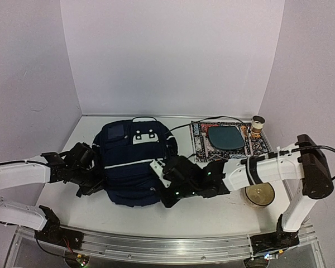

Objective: Pack the student bag
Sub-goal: Zip the student bag into the largest pocket of the bag, then hold the largest pocket of the student bag.

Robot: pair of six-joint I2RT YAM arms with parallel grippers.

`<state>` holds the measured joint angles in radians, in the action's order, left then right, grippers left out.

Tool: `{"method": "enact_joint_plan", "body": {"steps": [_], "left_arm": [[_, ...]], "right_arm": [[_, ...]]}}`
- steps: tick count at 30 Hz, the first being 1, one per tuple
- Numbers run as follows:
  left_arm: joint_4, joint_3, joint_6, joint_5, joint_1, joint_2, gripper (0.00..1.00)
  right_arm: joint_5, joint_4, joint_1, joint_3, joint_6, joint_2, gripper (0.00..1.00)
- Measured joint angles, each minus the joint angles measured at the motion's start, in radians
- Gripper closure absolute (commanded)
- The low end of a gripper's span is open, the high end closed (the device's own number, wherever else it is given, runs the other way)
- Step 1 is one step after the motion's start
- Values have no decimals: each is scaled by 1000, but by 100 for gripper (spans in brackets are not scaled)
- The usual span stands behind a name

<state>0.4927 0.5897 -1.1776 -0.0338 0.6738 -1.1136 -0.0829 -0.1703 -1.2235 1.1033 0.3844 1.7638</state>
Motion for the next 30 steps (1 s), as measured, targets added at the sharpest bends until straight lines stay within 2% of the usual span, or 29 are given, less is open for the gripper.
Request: {"method": "enact_joint_plan", "body": {"steps": [4,7,11,14,16,18,20,22,30], "left_arm": [[39,43,118,1,-95,-28,100],[65,87,198,4,-150,-85,99],[90,148,310,25,-215,-170,92],[105,211,388,99,-251,-244,83],[100,257,433,153,-276,-284,71],[89,292,464,178,-291,-303,55],[80,313,472,184,-296,-304,44],[74,316,458,176,-298,-290,37],[94,186,292,21,-293,-64,31]], "right_arm": [[15,-3,78,-61,-35,-56,100],[20,-1,93,-59,-56,-55,100],[39,6,75,-1,-72,-17,100],[42,33,45,74,-73,47,100],[44,52,27,118,-67,90,100],[49,67,11,158,-57,132,100],[56,79,1,208,-46,173,100],[65,96,-6,277,-38,221,100],[120,96,-19,489,-28,362,100]]}}
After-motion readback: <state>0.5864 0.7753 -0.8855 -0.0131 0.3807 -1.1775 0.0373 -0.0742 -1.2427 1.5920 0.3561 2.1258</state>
